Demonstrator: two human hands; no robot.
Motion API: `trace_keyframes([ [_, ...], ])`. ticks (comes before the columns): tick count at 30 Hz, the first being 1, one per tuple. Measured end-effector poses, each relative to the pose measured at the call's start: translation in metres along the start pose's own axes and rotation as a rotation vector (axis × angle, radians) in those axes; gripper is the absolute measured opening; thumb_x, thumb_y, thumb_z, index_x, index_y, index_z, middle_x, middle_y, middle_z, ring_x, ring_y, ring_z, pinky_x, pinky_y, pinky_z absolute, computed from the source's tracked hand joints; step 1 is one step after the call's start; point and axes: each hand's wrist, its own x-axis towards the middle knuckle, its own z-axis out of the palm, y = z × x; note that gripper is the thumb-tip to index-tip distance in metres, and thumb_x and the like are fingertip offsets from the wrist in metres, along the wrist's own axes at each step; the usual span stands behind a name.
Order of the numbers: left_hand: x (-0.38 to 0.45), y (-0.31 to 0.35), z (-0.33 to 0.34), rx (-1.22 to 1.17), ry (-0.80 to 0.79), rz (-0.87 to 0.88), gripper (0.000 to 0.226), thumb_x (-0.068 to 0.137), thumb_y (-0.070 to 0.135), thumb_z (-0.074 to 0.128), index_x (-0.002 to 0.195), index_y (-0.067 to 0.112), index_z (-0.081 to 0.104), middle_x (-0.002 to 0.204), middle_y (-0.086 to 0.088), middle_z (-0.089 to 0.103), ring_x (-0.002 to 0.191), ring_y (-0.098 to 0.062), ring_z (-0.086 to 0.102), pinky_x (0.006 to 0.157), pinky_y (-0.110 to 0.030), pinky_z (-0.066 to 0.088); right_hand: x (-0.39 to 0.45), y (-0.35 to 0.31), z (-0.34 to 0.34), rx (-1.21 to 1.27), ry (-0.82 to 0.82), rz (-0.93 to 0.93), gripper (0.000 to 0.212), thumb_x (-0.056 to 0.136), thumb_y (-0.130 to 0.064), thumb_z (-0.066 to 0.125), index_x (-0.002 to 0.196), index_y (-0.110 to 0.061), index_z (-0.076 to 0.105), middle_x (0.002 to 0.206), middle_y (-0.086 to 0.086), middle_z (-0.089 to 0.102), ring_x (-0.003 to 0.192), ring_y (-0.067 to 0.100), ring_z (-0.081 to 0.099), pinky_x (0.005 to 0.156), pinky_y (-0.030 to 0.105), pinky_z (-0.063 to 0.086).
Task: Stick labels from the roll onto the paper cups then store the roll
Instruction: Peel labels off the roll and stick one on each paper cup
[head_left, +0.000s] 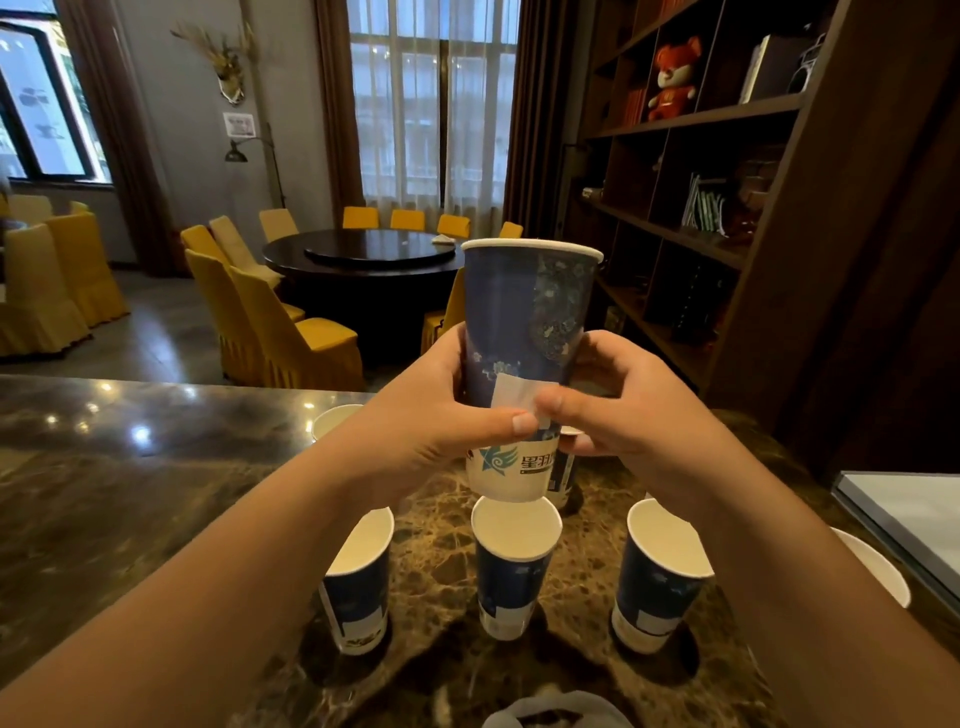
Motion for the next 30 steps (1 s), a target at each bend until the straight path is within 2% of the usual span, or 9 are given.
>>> trace_keyframes([
  [4, 0.006, 0.001, -0.005, 0.099, -0.002, 0.015, 0.066, 0.070, 0.025, 0.082, 0.119, 0.048, 0.044, 0.111, 0.025, 0.066, 0.107, 0.001, 0.064, 0.079, -0.021, 0.056, 0.007, 0.000, 0.001, -0.003, 0.017, -0.025, 0.046, 0.061, -0.050, 0.075, 0.103, -0.041, 0.057, 0.102, -0.020, 0.068, 0.095, 0.006, 0.068, 0.070, 0.024, 0.059],
  [10, 0.017, 0.000, -0.019, 0.123, 0.061, 0.037, 0.065, 0.071, 0.026, 0.081, 0.128, 0.032, 0.050, 0.121, 0.004, 0.066, 0.112, -0.013, 0.065, 0.092, -0.035, 0.054, 0.018, -0.013, -0.005, -0.130, -0.003, -0.056, 0.058, 0.071, -0.061, 0.069, 0.120, -0.034, 0.055, 0.116, -0.010, 0.065, 0.107, 0.014, 0.065, 0.084, 0.037, 0.058],
  [14, 0.033, -0.005, -0.028, 0.146, 0.047, -0.029, 0.068, 0.071, 0.030, 0.077, 0.131, 0.030, 0.046, 0.127, 0.002, 0.062, 0.117, -0.017, 0.062, 0.099, -0.040, 0.051, 0.046, -0.036, -0.022, -0.306, 0.033, -0.108, 0.090, 0.067, -0.060, 0.075, 0.143, -0.034, 0.033, 0.131, -0.010, 0.048, 0.108, 0.015, 0.060, 0.084, 0.038, 0.057],
  [17, 0.050, -0.014, -0.035, 0.280, 0.025, -0.081, 0.064, 0.078, 0.027, 0.079, 0.130, 0.029, 0.042, 0.128, 0.005, 0.059, 0.123, -0.018, 0.056, 0.103, -0.038, 0.048, 0.077, -0.040, -0.022, -0.536, -0.006, -0.101, 0.083, 0.073, -0.044, 0.080, 0.142, -0.028, 0.037, 0.131, -0.004, 0.050, 0.107, 0.016, 0.059, 0.085, 0.038, 0.059],
  [20, 0.066, -0.022, -0.049, 0.267, 0.052, -0.102, 0.066, 0.083, 0.019, 0.074, 0.138, 0.026, 0.038, 0.129, 0.004, 0.056, 0.122, -0.018, 0.055, 0.101, -0.040, 0.049, 0.102, -0.027, -0.014, -0.572, -0.069, -0.075, 0.078, 0.073, -0.031, 0.082, 0.139, -0.022, 0.041, 0.124, -0.001, 0.055, 0.108, 0.016, 0.058, 0.089, 0.038, 0.057],
  [23, 0.078, -0.031, -0.064, 0.244, 0.136, -0.132, 0.079, 0.083, 0.026, 0.074, 0.147, 0.028, 0.028, 0.135, 0.005, 0.048, 0.126, -0.019, 0.049, 0.100, -0.043, 0.049, 0.120, 0.001, -0.002, -0.721, -0.105, -0.117, 0.072, 0.075, -0.036, 0.079, 0.136, -0.018, 0.044, 0.123, 0.000, 0.055, 0.110, 0.015, 0.052, 0.090, 0.031, 0.050],
  [26, 0.088, -0.045, -0.075, 0.441, 0.169, -0.143, 0.087, 0.081, 0.037, 0.075, 0.151, 0.022, 0.025, 0.140, 0.002, 0.043, 0.129, -0.021, 0.046, 0.103, -0.038, 0.047, 0.139, 0.032, 0.010, -0.798, -0.100, -0.128, 0.082, 0.073, -0.042, 0.079, 0.139, -0.016, 0.040, 0.131, 0.005, 0.054, 0.114, 0.020, 0.052, 0.088, 0.031, 0.048],
  [28, 0.095, -0.056, -0.080, 0.673, 0.124, -0.173, 0.091, 0.079, 0.043, 0.076, 0.151, 0.017, 0.026, 0.147, -0.005, 0.042, 0.130, -0.023, 0.046, 0.106, -0.037, 0.044, 0.151, 0.052, 0.017, -0.810, -0.169, -0.060, 0.098, 0.070, -0.040, 0.082, 0.147, -0.014, 0.027, 0.137, 0.009, 0.050, 0.120, 0.025, 0.051, 0.091, 0.034, 0.049],
  [30, 0.103, -0.068, -0.084, 0.905, 0.032, -0.239, 0.090, 0.078, 0.047, 0.075, 0.149, 0.014, 0.031, 0.147, -0.007, 0.044, 0.129, -0.025, 0.047, 0.107, -0.036, 0.041, 0.162, 0.071, 0.025, -0.902, -0.265, 0.002, 0.099, 0.069, -0.041, 0.083, 0.146, -0.013, 0.027, 0.139, 0.010, 0.049, 0.120, 0.027, 0.051, 0.090, 0.036, 0.051],
])
